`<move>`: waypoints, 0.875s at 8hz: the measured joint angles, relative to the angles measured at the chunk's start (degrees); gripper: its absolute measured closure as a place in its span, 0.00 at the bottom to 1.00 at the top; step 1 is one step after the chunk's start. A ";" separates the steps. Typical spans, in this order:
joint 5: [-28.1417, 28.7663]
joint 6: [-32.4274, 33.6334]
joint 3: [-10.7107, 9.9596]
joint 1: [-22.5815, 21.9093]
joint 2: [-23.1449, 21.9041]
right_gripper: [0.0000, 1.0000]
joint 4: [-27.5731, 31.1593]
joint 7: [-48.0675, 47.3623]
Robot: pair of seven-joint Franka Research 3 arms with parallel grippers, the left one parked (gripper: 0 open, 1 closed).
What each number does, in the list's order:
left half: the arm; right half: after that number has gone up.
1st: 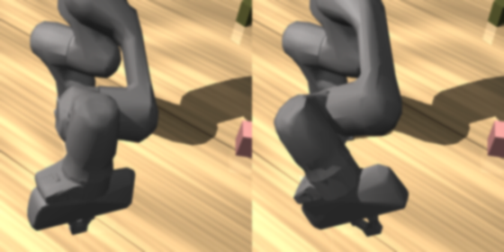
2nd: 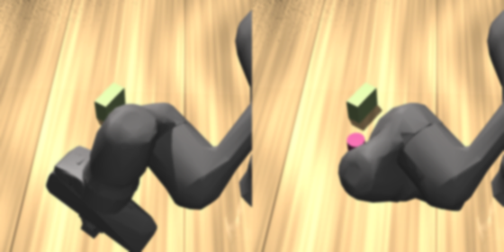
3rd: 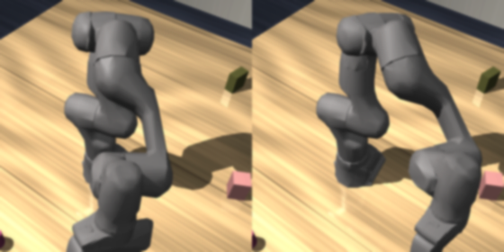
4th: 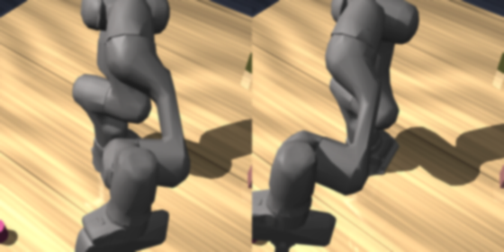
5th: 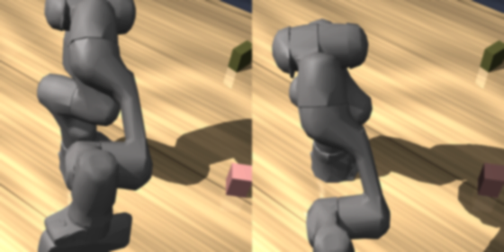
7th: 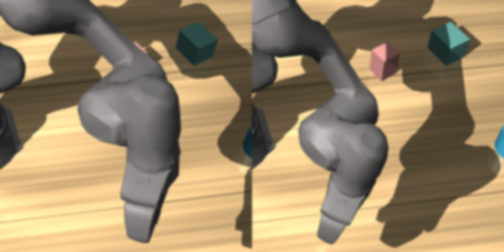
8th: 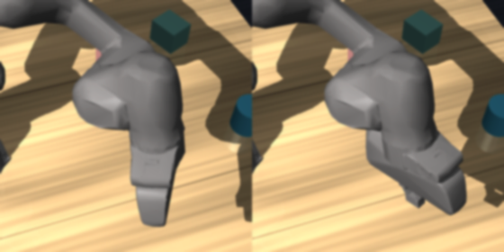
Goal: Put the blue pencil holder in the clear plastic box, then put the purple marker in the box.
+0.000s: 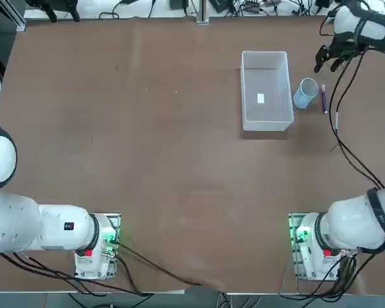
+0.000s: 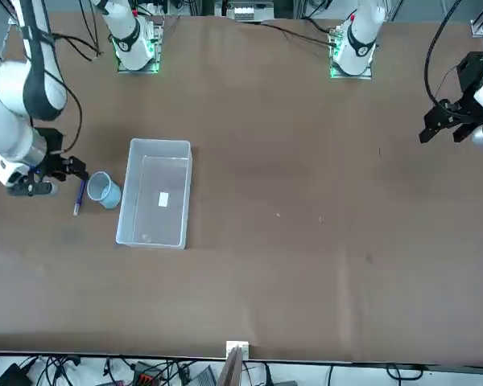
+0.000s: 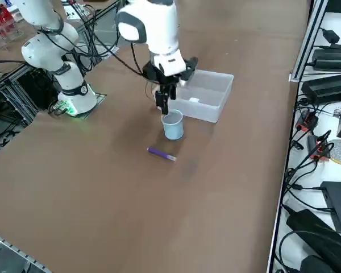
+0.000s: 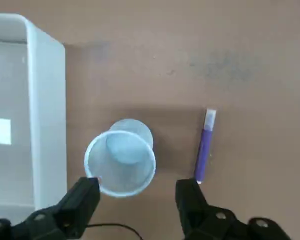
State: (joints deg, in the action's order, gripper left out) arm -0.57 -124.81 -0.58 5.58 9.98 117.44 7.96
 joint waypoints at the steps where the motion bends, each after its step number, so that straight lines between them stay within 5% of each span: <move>1: 0.00 -1.30 0.00 0.20 1.66 0.10 0.03 0.05; 7: -0.03 -6.01 0.00 0.54 7.32 0.18 1.77 0.32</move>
State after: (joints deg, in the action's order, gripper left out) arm -0.61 -130.82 -0.58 6.13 17.30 119.21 8.28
